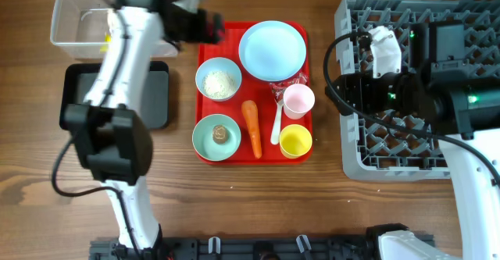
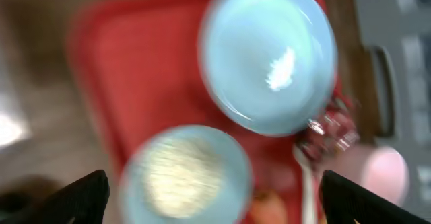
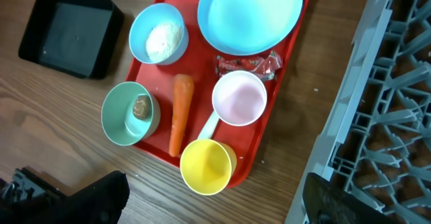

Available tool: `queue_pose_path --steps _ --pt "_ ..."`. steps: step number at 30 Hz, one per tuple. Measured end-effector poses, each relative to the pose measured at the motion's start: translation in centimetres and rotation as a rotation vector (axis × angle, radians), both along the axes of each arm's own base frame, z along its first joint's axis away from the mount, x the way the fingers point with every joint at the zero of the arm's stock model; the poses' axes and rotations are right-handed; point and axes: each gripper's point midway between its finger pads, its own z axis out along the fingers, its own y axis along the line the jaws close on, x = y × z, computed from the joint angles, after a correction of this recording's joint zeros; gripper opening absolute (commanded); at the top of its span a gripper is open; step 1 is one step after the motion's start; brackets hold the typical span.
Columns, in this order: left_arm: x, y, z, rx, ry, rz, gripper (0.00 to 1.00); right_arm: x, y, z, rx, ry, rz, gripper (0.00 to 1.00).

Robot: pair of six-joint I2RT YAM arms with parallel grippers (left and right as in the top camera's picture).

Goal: Sort waste into correct bins and load items into the dishwasher rack
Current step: 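Carry the tissue with the left gripper and drop it into the clear bin, then reach the left gripper to the red candy wrapper and grasp it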

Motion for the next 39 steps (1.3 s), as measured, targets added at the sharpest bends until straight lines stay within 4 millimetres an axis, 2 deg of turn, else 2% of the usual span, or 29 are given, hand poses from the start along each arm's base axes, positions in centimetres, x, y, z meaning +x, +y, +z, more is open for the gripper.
queue_pose_path --steps 3,6,14,17,21,25,34,39 --pt "-2.2 -3.8 -1.0 -0.008 0.042 -0.083 1.00 0.0 0.0 -0.1 0.001 0.004 -0.002 0.85" --pt "-3.7 -6.1 -2.4 -0.010 0.084 -0.098 1.00 0.1 0.0 -0.2 0.004 0.013 -0.010 0.85" --pt "-4.8 -8.6 -6.2 -0.029 0.138 -0.009 0.94 0.2 0.0 -0.5 0.012 0.034 -0.028 0.85" --pt "-5.1 -10.0 -6.6 -0.042 0.131 -0.009 0.91 0.1 0.0 -0.5 0.013 0.035 -0.029 0.85" --pt "-6.5 -12.6 -6.6 -0.052 0.147 -0.022 0.85 0.1 0.0 -0.5 0.013 0.040 -0.031 0.85" --pt "-7.1 -13.7 -6.6 -0.064 0.163 -0.008 0.75 -0.1 0.0 -0.6 0.012 0.047 -0.031 0.85" --pt "-7.3 -14.1 -7.0 -0.047 0.168 0.046 0.68 -0.2 0.0 -0.7 0.011 0.055 -0.031 0.85" --pt "-7.3 -13.9 -8.5 -0.051 0.181 0.102 0.63 -0.3 0.0 -0.7 0.011 0.058 -0.031 0.85"
